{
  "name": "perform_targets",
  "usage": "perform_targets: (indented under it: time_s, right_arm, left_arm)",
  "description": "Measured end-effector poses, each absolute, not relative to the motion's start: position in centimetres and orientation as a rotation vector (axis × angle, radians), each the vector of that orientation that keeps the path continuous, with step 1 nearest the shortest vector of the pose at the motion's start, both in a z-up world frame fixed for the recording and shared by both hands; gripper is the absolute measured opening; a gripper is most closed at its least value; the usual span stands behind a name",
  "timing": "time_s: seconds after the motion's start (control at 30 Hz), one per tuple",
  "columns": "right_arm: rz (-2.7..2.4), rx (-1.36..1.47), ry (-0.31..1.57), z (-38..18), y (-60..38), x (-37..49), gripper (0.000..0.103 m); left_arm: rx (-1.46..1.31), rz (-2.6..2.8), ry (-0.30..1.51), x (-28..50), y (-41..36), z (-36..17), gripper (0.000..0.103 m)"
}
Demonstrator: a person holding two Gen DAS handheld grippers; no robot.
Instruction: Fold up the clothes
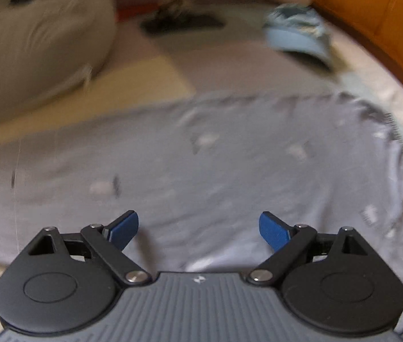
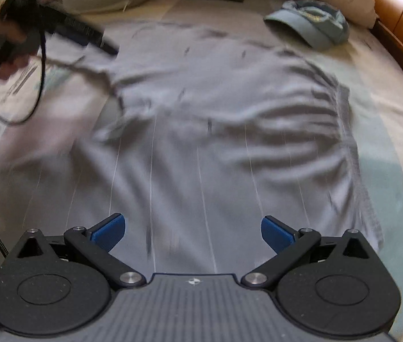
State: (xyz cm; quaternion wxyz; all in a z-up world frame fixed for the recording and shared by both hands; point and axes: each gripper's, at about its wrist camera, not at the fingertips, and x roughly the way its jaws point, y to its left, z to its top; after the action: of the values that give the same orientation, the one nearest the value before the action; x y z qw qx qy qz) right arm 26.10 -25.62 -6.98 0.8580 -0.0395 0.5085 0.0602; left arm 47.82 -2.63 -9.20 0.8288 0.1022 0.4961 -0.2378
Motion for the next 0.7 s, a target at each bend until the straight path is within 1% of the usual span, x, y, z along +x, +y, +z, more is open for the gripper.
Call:
perform_targets:
  time_s: [0.07,0.2,0.33,0.5,0.63,0.7]
  right_arm:
    - [0.126,-0.066,1.055,-7.1,-25.4,27.6,0.103]
    - [0.093,-0.020,1.113,-9.2,-25.9,28.5,0.103]
    - [0.099,-0.024,1.061,-9.5,-26.1,27.4,0.103]
    - [0.100,-0.021,1.049,-9.7,-26.0,27.3,0.103]
    - [0.096,-0.018,1.044,-9.7,-25.9,27.0,0.103]
    - [0.093,-0.015,1.035,-9.7,-25.9,26.8,0.103]
  left_arm:
    - [0.229,-0.499,1.049,46.6,-1.8,-9.6,0.096]
    - [0.263,-0.511,1.055,44.9,-1.3,-8.9,0.096]
    - [0.272,-0.523,0.968,46.5,-2.1,-6.7,0.096]
    - [0.217,-0.574,0.917,50.7,-6.3,-5.8,0.096]
    - [0.295,-0.566,0.877,52.5,-11.1,-7.1,0.096]
    - [0.323,-0.532,0.893,53.2,-12.6,-8.5,0.096]
